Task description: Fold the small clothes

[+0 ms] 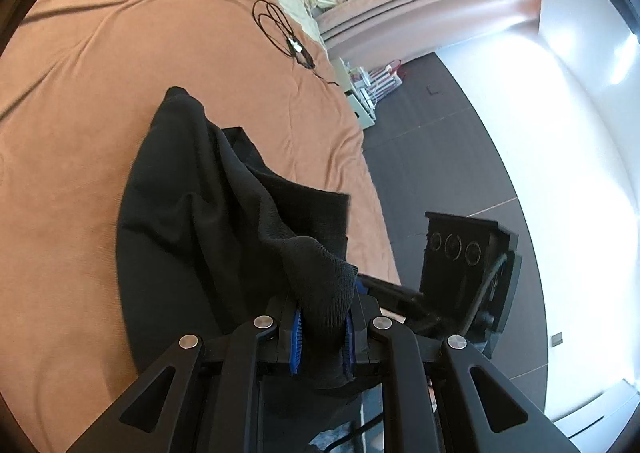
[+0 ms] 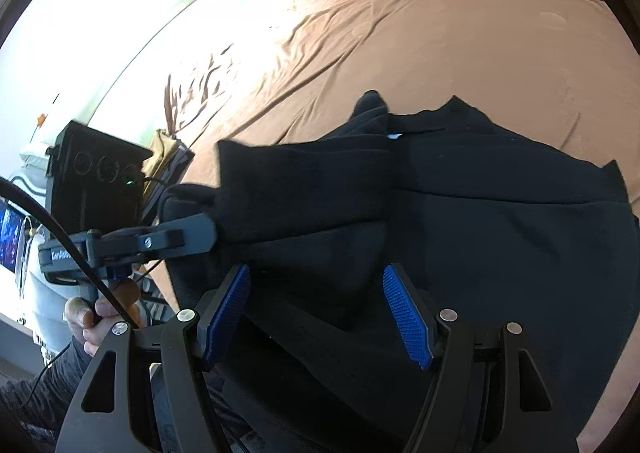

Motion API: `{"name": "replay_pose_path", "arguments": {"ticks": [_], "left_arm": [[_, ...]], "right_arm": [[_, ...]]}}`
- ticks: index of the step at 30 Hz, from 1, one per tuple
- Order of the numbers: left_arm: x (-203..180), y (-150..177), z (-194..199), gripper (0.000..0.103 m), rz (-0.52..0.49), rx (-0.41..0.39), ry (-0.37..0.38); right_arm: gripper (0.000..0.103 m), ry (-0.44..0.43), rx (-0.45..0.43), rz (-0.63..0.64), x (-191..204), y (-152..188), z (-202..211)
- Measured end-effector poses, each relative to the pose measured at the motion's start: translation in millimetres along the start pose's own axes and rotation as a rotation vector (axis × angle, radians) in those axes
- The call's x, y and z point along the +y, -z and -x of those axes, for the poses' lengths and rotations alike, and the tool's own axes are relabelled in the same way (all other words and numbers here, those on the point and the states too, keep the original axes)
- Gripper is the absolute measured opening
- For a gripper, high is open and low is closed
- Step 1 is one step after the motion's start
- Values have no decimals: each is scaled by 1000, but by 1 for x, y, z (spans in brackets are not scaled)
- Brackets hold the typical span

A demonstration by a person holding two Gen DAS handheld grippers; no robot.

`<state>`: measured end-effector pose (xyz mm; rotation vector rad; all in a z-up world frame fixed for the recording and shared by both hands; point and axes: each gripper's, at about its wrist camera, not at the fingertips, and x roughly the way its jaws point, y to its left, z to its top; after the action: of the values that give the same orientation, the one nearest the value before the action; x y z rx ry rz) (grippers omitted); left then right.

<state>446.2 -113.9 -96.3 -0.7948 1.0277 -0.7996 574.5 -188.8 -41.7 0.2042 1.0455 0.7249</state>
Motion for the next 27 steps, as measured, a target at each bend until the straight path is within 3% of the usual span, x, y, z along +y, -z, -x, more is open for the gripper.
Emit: {"name": "replay_pose_path", "arguments": {"ticks": [12,23,27], "left_arm": [[-7,-2,-14,15,0,8,12],[-3,1,-1,15,-25,2,-64],[-1,2,3,15,-35,5,-82]], "right_arm": [[68,-56,-27,-39,-18,8,16],[68,67,-58,-243,-77,4,9],[68,40,-57,-325,-98,-3,1]]}}
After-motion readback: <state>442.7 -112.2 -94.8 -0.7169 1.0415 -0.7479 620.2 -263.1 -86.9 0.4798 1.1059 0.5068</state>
